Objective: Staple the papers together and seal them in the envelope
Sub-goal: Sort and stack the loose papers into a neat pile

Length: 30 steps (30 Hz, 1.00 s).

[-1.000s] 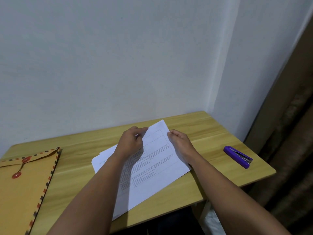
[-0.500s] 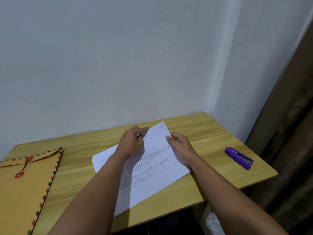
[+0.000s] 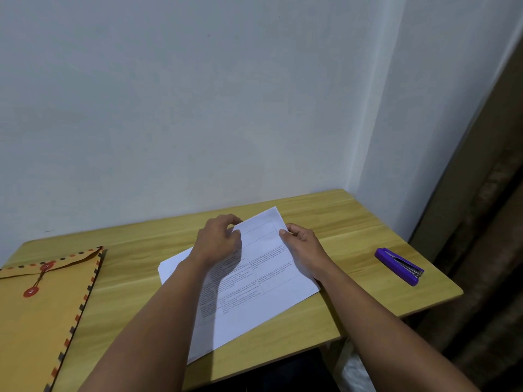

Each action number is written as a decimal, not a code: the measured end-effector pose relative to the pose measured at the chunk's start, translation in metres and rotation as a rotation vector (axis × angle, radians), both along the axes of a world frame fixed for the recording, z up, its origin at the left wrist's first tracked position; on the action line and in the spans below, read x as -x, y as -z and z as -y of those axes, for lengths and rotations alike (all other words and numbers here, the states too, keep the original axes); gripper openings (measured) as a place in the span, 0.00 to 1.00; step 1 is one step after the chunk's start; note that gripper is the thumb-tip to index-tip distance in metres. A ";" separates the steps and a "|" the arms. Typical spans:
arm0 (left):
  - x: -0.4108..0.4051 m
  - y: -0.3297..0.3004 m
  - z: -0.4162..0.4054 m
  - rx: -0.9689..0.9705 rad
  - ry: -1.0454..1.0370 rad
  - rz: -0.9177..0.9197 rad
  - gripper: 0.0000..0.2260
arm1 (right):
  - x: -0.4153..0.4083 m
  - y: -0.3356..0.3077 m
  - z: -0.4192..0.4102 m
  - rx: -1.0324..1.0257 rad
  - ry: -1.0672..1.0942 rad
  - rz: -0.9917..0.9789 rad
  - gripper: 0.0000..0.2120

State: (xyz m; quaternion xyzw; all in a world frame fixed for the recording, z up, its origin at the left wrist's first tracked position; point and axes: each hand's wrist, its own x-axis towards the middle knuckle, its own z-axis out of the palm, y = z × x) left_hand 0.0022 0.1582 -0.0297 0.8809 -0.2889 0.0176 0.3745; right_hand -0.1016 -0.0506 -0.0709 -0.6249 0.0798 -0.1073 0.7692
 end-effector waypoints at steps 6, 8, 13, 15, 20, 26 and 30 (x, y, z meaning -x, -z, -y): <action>-0.003 0.003 -0.001 0.003 0.048 0.006 0.13 | -0.004 0.006 -0.005 0.079 0.141 0.018 0.12; -0.004 0.002 -0.001 -0.041 0.036 0.018 0.11 | -0.006 0.007 -0.006 0.171 0.220 0.019 0.18; -0.003 -0.001 -0.004 -0.094 0.048 0.063 0.06 | -0.006 0.010 -0.012 0.326 0.282 0.071 0.21; -0.003 -0.003 -0.003 -0.099 0.058 0.076 0.06 | -0.002 0.006 -0.016 0.360 0.277 0.071 0.20; -0.004 -0.005 -0.004 -0.085 0.076 0.101 0.12 | 0.000 -0.003 -0.022 0.378 0.267 0.061 0.21; 0.001 -0.009 -0.001 -0.006 0.079 0.073 0.12 | -0.007 -0.010 -0.022 0.342 0.302 0.048 0.19; 0.001 -0.012 0.000 0.016 0.082 0.062 0.14 | -0.008 -0.011 -0.023 0.314 0.324 0.072 0.20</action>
